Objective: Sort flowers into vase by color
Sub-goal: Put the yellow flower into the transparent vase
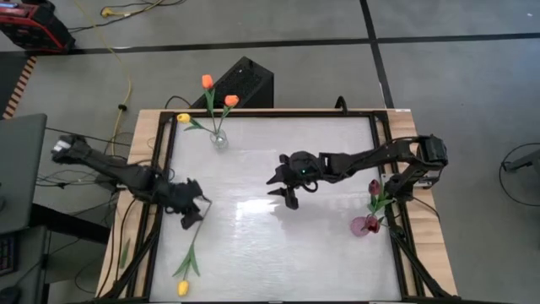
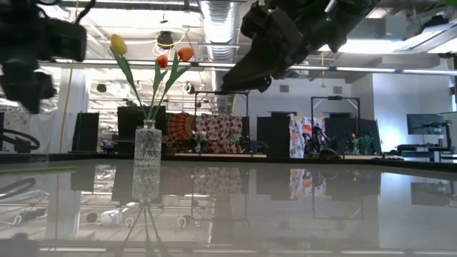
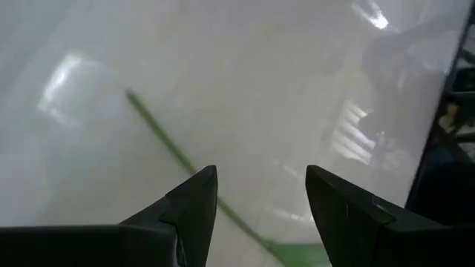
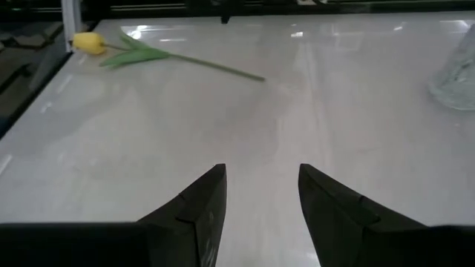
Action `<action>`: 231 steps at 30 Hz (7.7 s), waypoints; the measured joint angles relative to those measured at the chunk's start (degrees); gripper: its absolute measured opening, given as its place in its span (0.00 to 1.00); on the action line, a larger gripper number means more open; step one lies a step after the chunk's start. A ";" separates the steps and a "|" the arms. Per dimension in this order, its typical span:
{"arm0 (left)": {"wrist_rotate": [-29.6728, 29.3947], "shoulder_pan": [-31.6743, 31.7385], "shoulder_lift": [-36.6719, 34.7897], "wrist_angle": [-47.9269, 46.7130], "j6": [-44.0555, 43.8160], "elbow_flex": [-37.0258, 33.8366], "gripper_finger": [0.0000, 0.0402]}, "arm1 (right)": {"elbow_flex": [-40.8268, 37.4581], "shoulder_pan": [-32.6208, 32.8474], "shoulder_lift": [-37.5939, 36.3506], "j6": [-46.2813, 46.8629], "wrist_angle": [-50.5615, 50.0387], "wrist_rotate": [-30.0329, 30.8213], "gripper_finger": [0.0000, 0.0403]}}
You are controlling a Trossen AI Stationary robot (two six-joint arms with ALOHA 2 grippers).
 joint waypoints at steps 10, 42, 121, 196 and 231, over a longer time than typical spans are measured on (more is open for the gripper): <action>3.67 -13.17 18.14 1.61 -18.36 0.70 0.48 | 0.00 2.35 0.00 -0.04 0.19 0.00 0.48; -8.82 -14.97 35.90 3.12 -8.12 8.58 0.01 | -0.04 3.11 0.09 7.18 0.68 0.28 0.48; 11.33 25.26 35.19 28.90 47.43 16.30 0.19 | 1.71 7.54 0.61 -27.63 -15.82 2.54 0.05; -6.66 11.99 18.13 90.40 66.23 -2.74 0.00 | -0.63 5.47 0.59 -9.79 35.19 7.72 0.29; -28.48 30.05 -2.86 20.48 59.21 12.76 0.00 | -0.66 0.90 0.59 -1.56 10.20 7.76 0.67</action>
